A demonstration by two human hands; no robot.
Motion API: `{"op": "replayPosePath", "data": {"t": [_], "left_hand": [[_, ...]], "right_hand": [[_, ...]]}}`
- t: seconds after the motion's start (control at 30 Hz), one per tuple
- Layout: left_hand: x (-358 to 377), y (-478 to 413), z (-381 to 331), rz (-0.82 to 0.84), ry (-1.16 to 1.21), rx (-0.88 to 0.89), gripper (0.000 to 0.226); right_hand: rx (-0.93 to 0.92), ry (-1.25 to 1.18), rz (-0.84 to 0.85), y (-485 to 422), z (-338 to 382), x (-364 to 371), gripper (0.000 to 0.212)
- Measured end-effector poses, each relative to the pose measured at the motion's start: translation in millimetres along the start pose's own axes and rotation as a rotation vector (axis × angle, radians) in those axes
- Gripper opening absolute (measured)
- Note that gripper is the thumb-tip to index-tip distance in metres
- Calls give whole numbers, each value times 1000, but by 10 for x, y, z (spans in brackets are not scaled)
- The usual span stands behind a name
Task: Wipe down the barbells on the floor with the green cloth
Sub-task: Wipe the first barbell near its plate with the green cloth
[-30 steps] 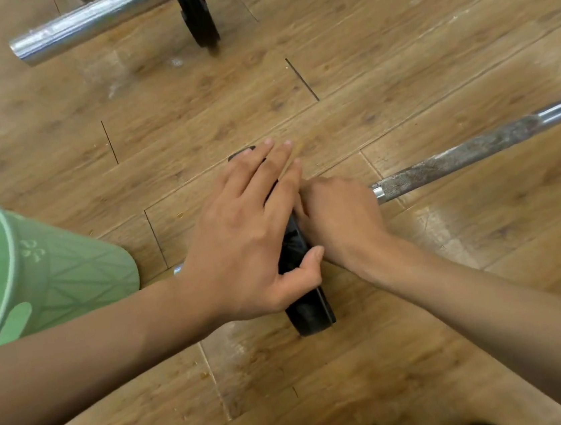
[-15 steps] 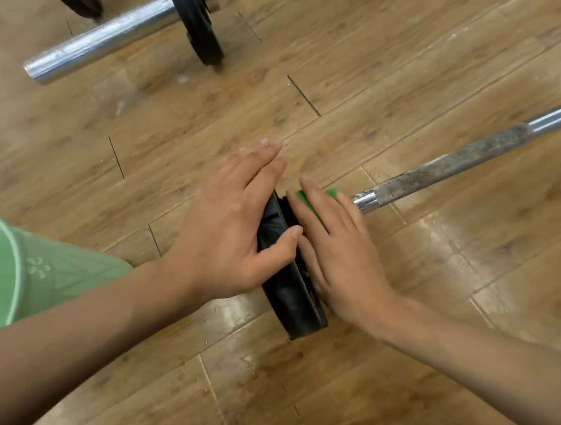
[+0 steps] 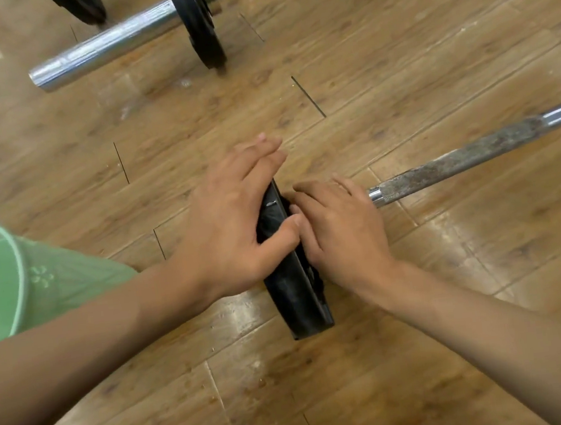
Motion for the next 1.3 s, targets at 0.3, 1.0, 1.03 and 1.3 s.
{"op": "replayPosePath", "data": {"t": [0.3,1.0,1.03,1.3], "left_hand": [[8,141,-152,38,-62,96,80],[9,50,-65,19,-44,77,76],[2,39,-51,22,-38,69,76],[-8,-192,166,153,-30,-10,80]], "right_hand": [[-73,77,1,128,-55,2,47],[-177,425,-42,173,-669,-205,50],[-134,451,-54,157,-810,-284,52],[-11,270,-119,85,-492,-97,55]]}}
Point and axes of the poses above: each hand's wrist, its own y-axis away from the middle knuckle, its own x-axis out of the palm, z = x × y, the point moved 8 cm from there along -y, towards the middle knuckle, and after that the axes turned 2 degrees about -x, right-handed, at the moved point
